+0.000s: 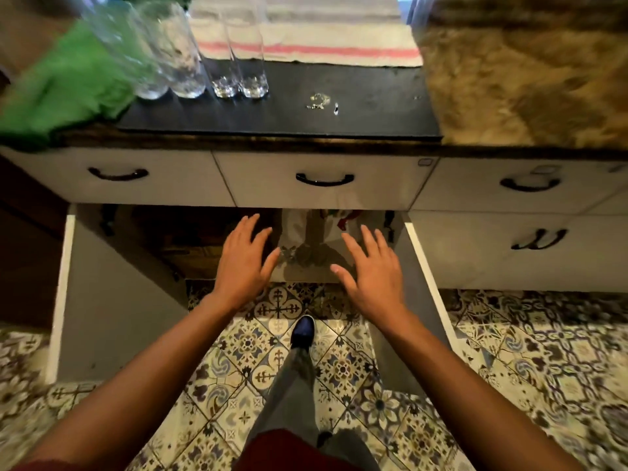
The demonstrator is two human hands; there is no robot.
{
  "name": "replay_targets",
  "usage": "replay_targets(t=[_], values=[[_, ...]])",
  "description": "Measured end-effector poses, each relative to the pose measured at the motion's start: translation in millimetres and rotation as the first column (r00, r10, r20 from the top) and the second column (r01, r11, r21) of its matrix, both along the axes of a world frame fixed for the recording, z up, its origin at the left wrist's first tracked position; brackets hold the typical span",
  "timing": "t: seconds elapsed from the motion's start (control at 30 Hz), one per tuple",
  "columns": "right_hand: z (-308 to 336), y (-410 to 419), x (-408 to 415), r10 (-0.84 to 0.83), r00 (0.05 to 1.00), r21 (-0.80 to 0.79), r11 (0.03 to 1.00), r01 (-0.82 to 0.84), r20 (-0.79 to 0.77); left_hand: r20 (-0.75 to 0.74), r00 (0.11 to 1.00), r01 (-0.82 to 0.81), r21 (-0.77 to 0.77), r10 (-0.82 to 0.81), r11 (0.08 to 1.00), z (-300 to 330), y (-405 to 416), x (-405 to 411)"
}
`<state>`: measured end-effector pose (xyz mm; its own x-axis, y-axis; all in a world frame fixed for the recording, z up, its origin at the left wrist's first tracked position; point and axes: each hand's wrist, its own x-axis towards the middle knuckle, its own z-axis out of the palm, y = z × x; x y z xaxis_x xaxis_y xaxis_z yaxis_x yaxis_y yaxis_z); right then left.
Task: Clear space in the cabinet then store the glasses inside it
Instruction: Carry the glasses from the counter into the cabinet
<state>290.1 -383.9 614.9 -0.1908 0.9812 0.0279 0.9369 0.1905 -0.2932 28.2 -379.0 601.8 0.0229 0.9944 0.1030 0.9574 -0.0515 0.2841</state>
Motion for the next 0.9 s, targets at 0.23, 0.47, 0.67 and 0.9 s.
replay_targets(t=[0.23, 0.47, 0.67, 0.9], values=[[82, -18, -12, 0.052, 0.997, 0.114, 0.992, -0.046, -0.051, -0.054, 0.998, 0.016, 0.170, -0.007, 0.985, 88, -27, -38], [151, -1, -32, 0.087, 0.992, 0.226, 0.972, -0.063, -0.094, -0.064, 0.997, -0.016, 0.289, 0.036, 0.957, 155, -16, -81], [185, 30, -63, 0.084, 0.988, 0.258, 0.965, -0.048, -0.132, 0.015, 0.999, -0.049, 0.332, 0.047, 0.942, 185, 12, -106], [194, 78, -114, 0.020, 0.981, 0.234, 0.972, 0.026, -0.192, 0.075, 0.997, -0.047, 0.363, 0.021, 0.931, 215, 73, -156]])
